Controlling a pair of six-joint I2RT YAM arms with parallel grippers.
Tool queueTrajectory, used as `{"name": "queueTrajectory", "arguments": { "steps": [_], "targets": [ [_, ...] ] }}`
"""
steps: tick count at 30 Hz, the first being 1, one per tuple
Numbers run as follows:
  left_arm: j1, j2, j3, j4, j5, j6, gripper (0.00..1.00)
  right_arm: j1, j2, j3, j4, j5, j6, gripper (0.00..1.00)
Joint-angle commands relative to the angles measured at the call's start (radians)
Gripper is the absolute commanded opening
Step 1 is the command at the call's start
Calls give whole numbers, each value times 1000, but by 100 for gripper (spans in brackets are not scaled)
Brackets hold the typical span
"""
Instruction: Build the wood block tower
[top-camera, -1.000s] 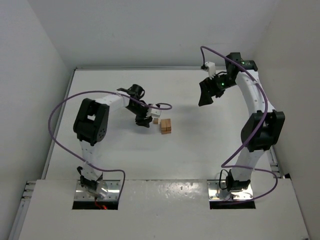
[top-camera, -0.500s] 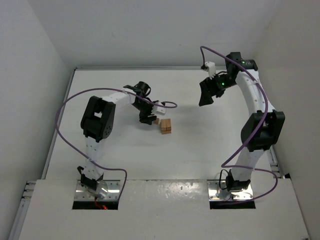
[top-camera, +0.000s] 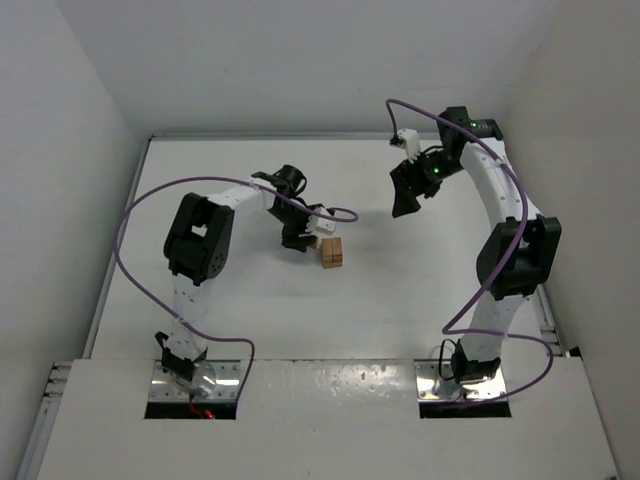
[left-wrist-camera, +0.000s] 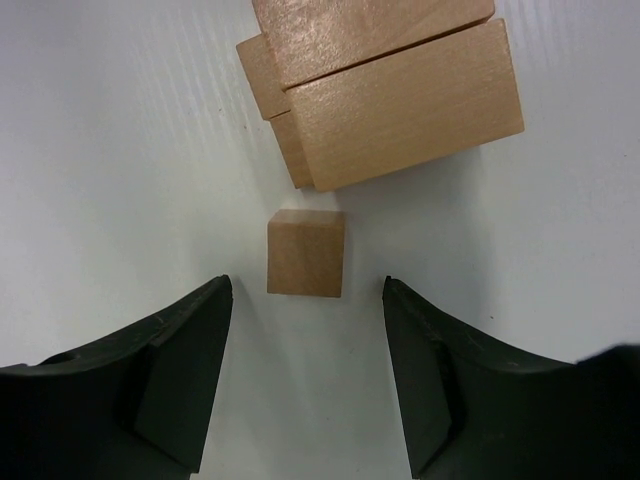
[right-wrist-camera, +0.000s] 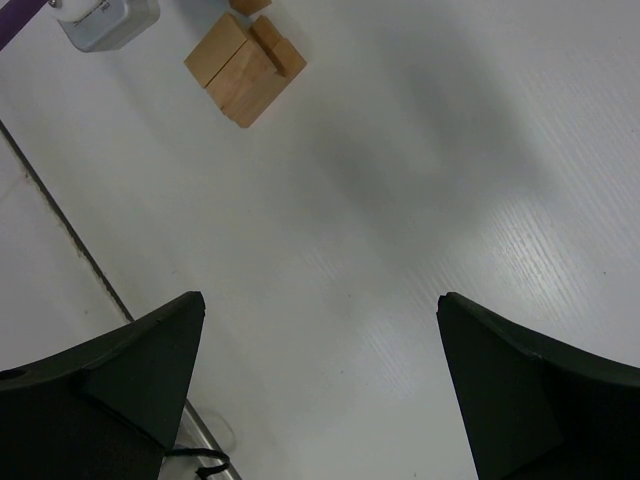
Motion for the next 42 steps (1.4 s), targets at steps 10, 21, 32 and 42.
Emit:
{"name": "queueTrajectory", "arguments": {
  "steps": [10,21,32,42],
  "targets": [
    [-36,-3,38,-10,39,6,57,11,9,40,-16,6,-22,99],
    [-13,-74,16,-10,39,-52,30,10,6,28,-13,8,-22,99],
    [16,-302,-38,33,16,-394,24,-24,-32,-12,30,-29,23,99],
    [-93,-326,27,33,-40,-672,27,-64,-34,-6,44,-47,75,99]
  ]
}}
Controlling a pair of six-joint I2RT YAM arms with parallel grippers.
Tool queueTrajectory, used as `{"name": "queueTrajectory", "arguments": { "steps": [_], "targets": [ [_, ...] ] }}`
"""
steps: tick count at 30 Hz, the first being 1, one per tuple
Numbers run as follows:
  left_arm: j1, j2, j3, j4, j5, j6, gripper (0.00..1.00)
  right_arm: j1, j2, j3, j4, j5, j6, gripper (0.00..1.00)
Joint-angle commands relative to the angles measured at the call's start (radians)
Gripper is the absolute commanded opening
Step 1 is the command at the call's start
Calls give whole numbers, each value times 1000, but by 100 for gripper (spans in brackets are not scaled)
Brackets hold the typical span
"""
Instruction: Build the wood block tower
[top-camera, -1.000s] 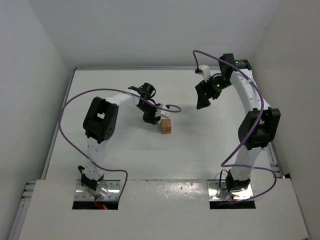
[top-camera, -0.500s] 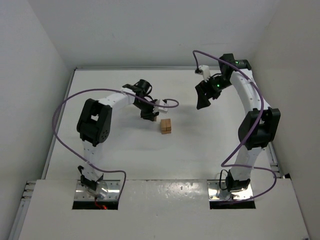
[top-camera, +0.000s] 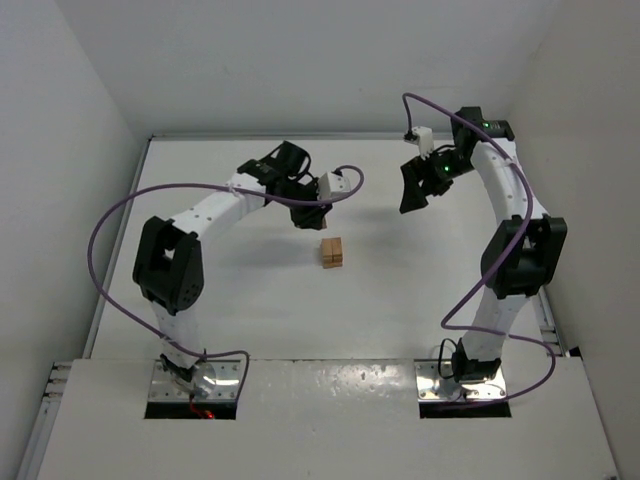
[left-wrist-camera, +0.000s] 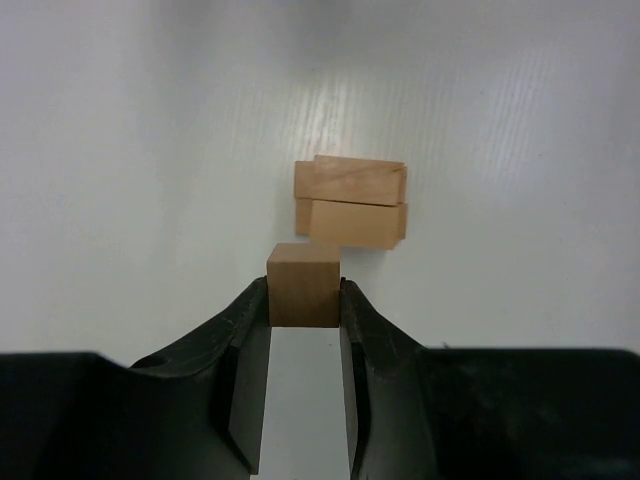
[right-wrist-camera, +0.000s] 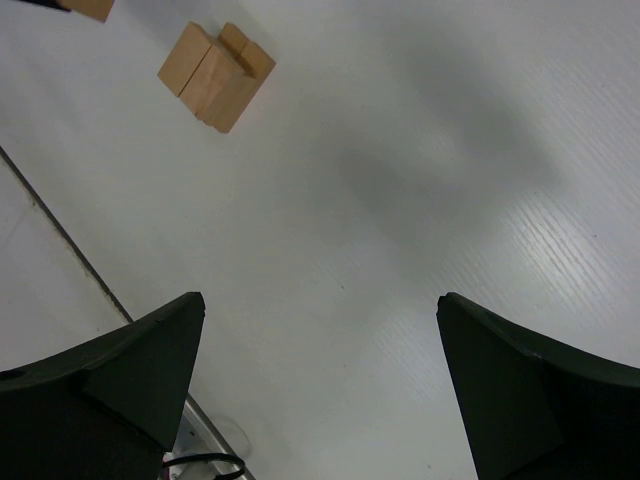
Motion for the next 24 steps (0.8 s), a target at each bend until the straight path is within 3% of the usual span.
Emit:
{"name": "queueTrajectory", "arguments": {
  "steps": [1,24],
  "targets": [
    [-49,-17,26,0,-19,-113,27,-10,-40,12,20,-38,18,99],
    [-118,128,35,18,-71,-114,33,-10,-9,46,0,-35,12,99]
  ]
}}
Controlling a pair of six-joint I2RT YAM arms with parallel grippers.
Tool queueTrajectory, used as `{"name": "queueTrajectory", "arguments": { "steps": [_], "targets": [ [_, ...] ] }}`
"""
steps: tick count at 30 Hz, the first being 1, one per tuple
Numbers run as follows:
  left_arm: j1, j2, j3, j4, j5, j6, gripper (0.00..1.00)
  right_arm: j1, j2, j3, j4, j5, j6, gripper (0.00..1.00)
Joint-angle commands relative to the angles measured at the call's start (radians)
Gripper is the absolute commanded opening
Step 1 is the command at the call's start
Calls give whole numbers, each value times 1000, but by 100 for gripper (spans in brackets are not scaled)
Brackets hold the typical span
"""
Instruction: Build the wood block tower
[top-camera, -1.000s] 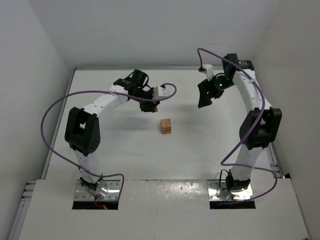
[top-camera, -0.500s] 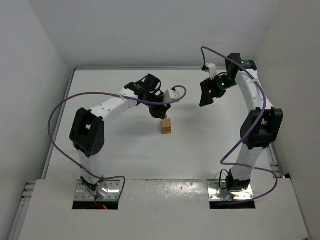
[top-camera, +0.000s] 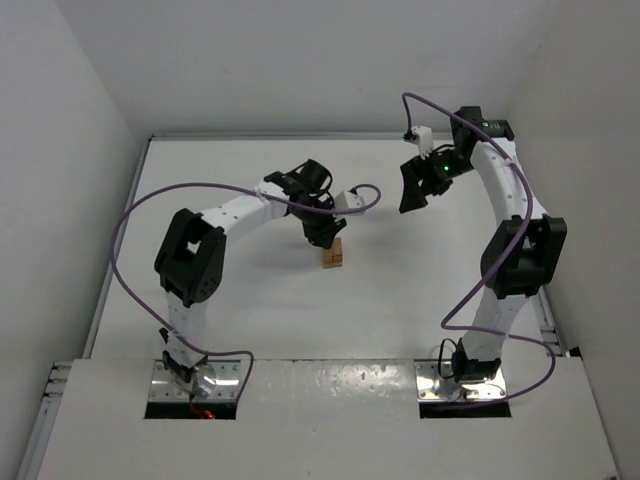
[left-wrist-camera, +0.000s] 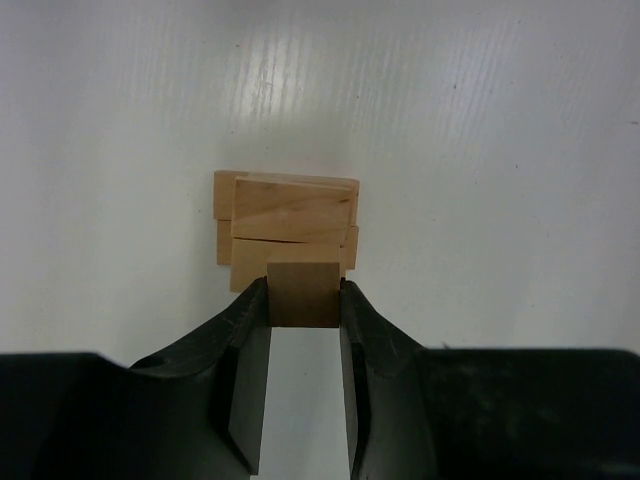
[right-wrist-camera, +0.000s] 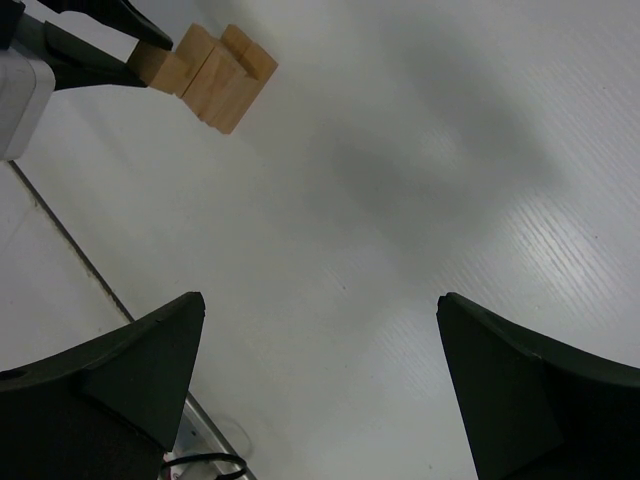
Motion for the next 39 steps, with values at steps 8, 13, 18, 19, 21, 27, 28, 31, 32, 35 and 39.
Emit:
{"name": "queueTrajectory", "arguments": {
  "steps": [8,13,18,19,21,27,28,31,32,35,39],
  "targets": [
    [-32,20,44,19,-9,18,43,-2,-3,46,-3,-31,4,99],
    [-32,29,44,19,-9,27,44,-2,0,44,-4,-30,4,99],
    [-32,14,53,30,-9,27,46,-2,1,40,-4,-28,6,99],
    [-32,14,53,30,-9,27,47,-2,-2,40,-3,-30,7,99],
    [-32,-15,53,30,-9,27,51,-2,-2,35,-6,-33,6,99],
    [-32,-117,92,30,-21,-10,57,-2,-6,35,-6,-36,4,99],
    [-32,-135,102,30,-21,-22,60,-2,-9,35,-3,-35,4,99],
    [-17,-202,122,30,-43,-59,86,-2,-12,24,5,-38,15,99],
    [-4,-218,122,30,-43,-100,100,0,-17,17,10,-36,16,99],
    [82,-272,135,30,-43,-195,100,-5,-38,-29,40,-25,38,99],
    [284,-316,67,41,81,-322,100,-107,-81,-124,123,-74,122,99]
  ]
}}
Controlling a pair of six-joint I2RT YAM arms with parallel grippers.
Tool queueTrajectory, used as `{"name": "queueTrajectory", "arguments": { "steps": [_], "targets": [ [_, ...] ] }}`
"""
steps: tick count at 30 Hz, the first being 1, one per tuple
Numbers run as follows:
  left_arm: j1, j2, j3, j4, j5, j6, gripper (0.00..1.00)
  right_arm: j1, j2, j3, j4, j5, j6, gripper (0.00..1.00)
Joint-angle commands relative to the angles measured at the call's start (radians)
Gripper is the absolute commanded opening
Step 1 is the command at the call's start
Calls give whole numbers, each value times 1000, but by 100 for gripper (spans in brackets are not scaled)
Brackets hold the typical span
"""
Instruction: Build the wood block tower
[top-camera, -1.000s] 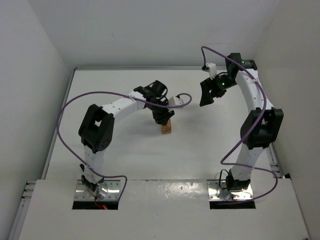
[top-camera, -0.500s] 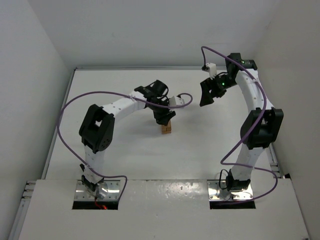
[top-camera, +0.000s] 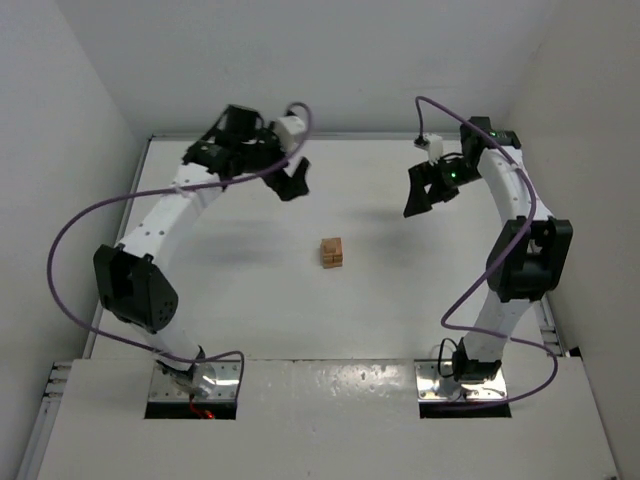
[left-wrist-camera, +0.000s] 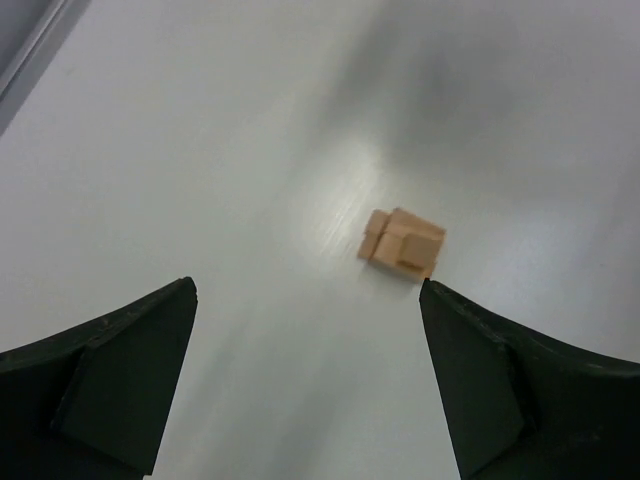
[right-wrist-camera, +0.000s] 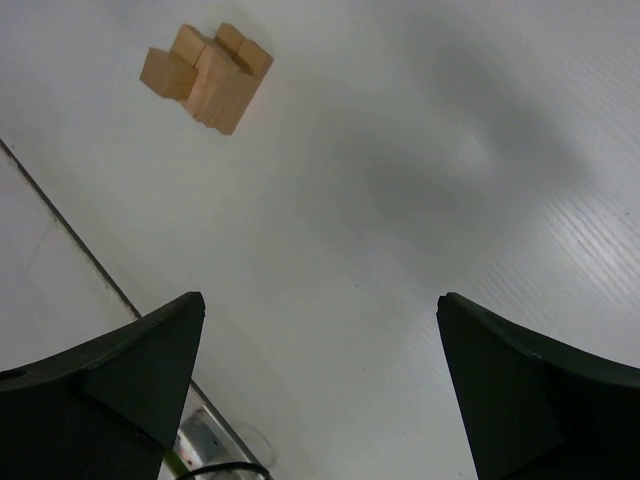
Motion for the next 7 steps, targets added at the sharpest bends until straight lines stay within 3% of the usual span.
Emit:
{"name": "queueTrajectory", "arguments": {
  "steps": [1,3,7],
  "targets": [
    [244,-31,-54,15,120,-163,100,-104,-84,-77,86,-78,88,99],
    [370,-43,-133,82,171,-255,100,-162,-84,-108,107,-118,114,99],
    [500,-88,-281,235,171,-338,100,-219,-83,-157,97,-118,120,99]
  ]
}}
